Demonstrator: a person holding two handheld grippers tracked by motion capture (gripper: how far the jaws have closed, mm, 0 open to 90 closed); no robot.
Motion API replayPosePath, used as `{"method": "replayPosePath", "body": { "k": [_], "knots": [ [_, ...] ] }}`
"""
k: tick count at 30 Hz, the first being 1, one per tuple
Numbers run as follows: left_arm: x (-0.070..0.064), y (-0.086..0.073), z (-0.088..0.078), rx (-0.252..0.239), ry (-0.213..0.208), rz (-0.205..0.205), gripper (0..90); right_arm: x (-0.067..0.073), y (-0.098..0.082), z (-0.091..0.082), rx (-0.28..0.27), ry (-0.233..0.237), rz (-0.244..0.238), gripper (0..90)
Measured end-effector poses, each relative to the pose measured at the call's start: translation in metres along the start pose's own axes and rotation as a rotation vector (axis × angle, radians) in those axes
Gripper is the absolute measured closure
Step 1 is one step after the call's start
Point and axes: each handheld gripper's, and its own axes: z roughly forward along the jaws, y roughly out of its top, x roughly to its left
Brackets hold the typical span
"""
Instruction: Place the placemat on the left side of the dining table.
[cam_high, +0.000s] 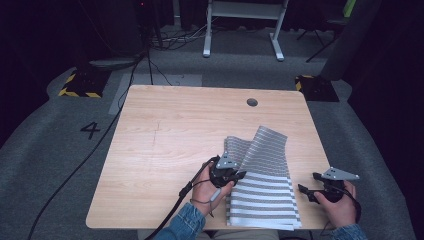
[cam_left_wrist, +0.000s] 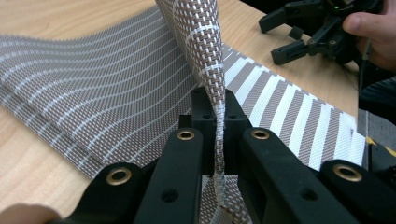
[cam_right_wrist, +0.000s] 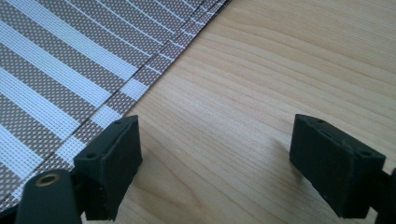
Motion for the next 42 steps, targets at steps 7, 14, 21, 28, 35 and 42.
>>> {"method": "replayPosePath", "body": {
  "k": [7,14,21,28,35,42],
  "knots": [
    [0.000,0.012,-0.019,-0.042,-0.064,0.079,88.5,0.000,0.000,0.000,0.000,-0.001,0.000,16.5],
    [0.005,0.024,-0.043,-0.071,-0.098,0.132,88.6,0.000,0.000,0.000,0.001,-0.002,-0.005,16.5],
    [0.013,0.035,-0.068,-0.102,-0.100,0.162,88.6,0.000,0.000,0.000,0.001,-0.002,-0.005,16.5],
    [0.020,0.044,-0.099,-0.116,-0.072,0.202,88.7,0.000,0.000,0.001,-0.005,0.001,0.005,16.5],
    [0.030,0.045,-0.127,-0.147,-0.050,0.194,88.6,0.000,0.000,0.001,-0.004,0.001,0.002,16.5],
    [0.041,0.040,-0.157,-0.134,-0.025,0.224,88.6,0.000,0.000,0.000,0.000,-0.003,-0.007,16.5]
  ]
}}
